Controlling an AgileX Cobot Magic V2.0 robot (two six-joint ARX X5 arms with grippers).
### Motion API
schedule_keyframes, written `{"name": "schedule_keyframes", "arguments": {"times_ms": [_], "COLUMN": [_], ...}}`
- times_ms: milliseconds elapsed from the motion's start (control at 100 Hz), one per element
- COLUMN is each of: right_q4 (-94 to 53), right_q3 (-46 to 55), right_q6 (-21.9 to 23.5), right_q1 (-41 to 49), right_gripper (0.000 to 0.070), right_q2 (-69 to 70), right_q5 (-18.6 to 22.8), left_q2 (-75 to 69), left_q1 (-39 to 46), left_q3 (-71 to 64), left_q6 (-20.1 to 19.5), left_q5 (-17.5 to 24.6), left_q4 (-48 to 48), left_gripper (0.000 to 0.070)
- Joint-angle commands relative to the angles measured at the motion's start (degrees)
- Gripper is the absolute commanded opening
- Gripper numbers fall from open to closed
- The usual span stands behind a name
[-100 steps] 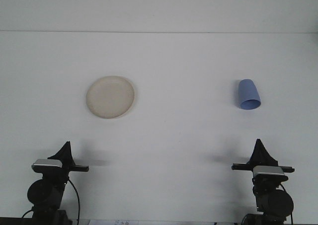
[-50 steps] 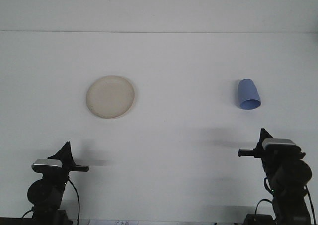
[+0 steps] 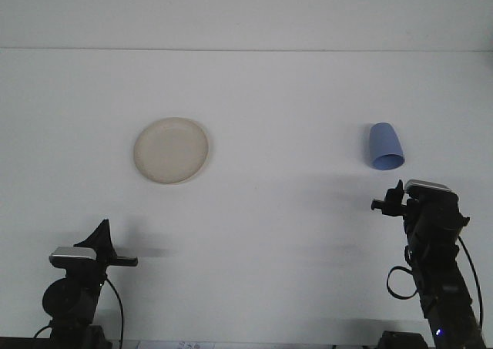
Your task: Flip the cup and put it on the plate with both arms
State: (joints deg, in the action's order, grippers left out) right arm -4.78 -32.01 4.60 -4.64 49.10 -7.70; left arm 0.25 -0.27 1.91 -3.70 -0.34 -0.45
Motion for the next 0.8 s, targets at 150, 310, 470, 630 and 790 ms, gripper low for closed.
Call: {"name": "schedule_keyframes", "arguments": {"times_ms": [150, 310, 470, 630, 790], "right_q4": [9.9, 23.0, 30.3, 38.9, 42.0], "right_q3": [2.1, 2.1, 2.0, 1.5, -2.0], "right_q6": [-1.4, -1.2, -1.0, -1.6, -3.7], "right_q1": [-4.3, -9.6, -11.9, -12.0, -12.0], "right_gripper": [0.0404, 0.0405, 0.0405, 0.0404, 0.0404], "right_q2": [11.7, 21.6, 29.6, 36.8, 42.4], "right_q5": [0.9, 10.5, 14.2, 16.8, 16.9], "left_q2": [-0.1, -0.1, -0.1, -0.1, -0.1], "left_q1": [-0.1, -0.1, -0.1, -0.1, -0.1], "left_q3": [-1.1, -1.1, -1.1, -1.1, -1.1], "left_q6": [0.2, 0.1, 0.1, 0.1, 0.2], "left_q5": [-0.2, -0.2, -0.2, -0.2, -0.2], "left_q4": [0.6, 0.6, 0.6, 0.6, 0.6], "left_gripper": [0.0015, 0.0015, 0.0015, 0.0015, 0.0015]}}
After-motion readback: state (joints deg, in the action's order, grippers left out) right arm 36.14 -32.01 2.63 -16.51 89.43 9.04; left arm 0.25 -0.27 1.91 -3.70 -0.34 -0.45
